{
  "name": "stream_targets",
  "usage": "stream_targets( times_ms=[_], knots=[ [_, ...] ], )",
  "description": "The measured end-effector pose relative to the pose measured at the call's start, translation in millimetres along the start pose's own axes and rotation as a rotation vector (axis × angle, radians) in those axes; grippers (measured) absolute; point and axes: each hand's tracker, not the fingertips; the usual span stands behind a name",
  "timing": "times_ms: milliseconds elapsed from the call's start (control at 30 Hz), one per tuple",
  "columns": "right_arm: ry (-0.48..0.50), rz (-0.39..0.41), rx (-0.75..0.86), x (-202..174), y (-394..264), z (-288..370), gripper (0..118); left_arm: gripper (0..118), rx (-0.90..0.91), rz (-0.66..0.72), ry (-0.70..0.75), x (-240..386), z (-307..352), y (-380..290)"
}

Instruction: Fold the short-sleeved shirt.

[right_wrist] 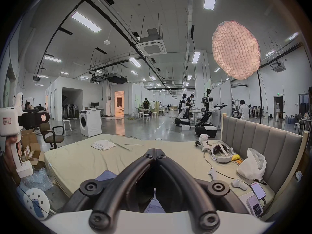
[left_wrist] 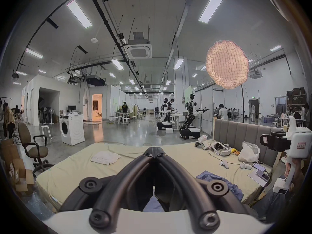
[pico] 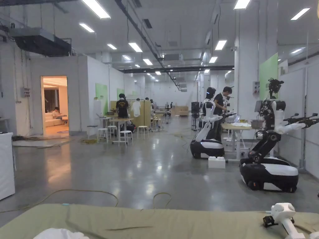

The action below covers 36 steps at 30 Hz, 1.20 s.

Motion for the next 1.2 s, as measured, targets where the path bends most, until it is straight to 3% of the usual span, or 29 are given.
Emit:
stream_targets(
  times_ms=[67,133,167,267,300,400,600,767,900,933,967,1000,1033,1100,1133,1167,1200],
  knots=[
    [0.001,-0.003,-0.022,1.5,-5.1,-5.5,0,0,-0.04,0.004,-0.015,-6.9,-15.8,-8.1],
    [0.006,-0.013,-0.048,0.7,-10.3,-10.8,0,11,-0.122,0.024,-0.044,-15.8,-41.3,-19.2],
    [0.008,-0.022,-0.065,1.5,-14.5,-14.1,0,20,-0.195,0.047,-0.066,-22.0,-57.4,-28.6],
    [0.003,-0.05,-0.123,5.5,-29.3,-23.4,0,69,-0.438,0.099,-0.122,-36.2,-122.0,-65.0],
    [0.004,-0.062,-0.156,8.0,-35.3,-27.5,0,71,-0.503,0.112,-0.14,-39.8,-145.8,-83.3],
    [-0.014,-0.079,-0.232,15.6,-54.8,-38.9,0,72,-0.641,0.133,-0.163,-54.9,-226.7,-142.6],
    [-0.057,-0.155,-0.367,39.1,-87.6,-57.3,0,72,-0.952,0.102,-0.007,-79.2,-373.7,-254.4],
    [-0.139,-0.165,-0.444,56.5,-104.2,-61.4,0,69,-1.075,0.109,0.129,-99.5,-428.3,-313.2],
    [-0.172,-0.209,-0.502,70.2,-117.9,-62.5,0,66,-1.086,0.134,0.122,-96.4,-429.9,-320.9],
    [-0.173,-0.224,-0.51,73.3,-121.6,-62.4,0,63,-1.089,0.099,0.117,-92.2,-429.5,-319.0],
    [-0.168,-0.25,-0.524,77.4,-125.4,-65.5,0,50,-1.087,0.012,0.112,-78.1,-421.8,-313.5],
    [-0.162,-0.265,-0.536,81.2,-127.4,-70.7,0,25,-1.077,-0.038,0.108,-73.7,-420.8,-312.1],
    [-0.161,-0.268,-0.541,84.4,-127.9,-76.8,0,17,-1.08,-0.006,0.081,-69.8,-421.2,-313.9],
    [-0.149,-0.271,-0.541,97.2,-129.9,-95.7,1,12,-1.11,-0.045,0.101,-64.3,-426.7,-323.6],
    [-0.139,-0.27,-0.546,104.7,-129.7,-109.0,8,12,-1.119,-0.05,0.104,-62.7,-428.4,-326.9],
    [-0.119,-0.27,-0.577,115.6,-129.7,-129.3,28,12,-1.142,-0.063,0.111,-62.9,-431.4,-328.6],
    [-0.107,-0.278,-0.608,127.4,-132.2,-150.1,62,12,-1.153,-0.073,0.109,-62.3,-433.4,-327.7]
  ],
)
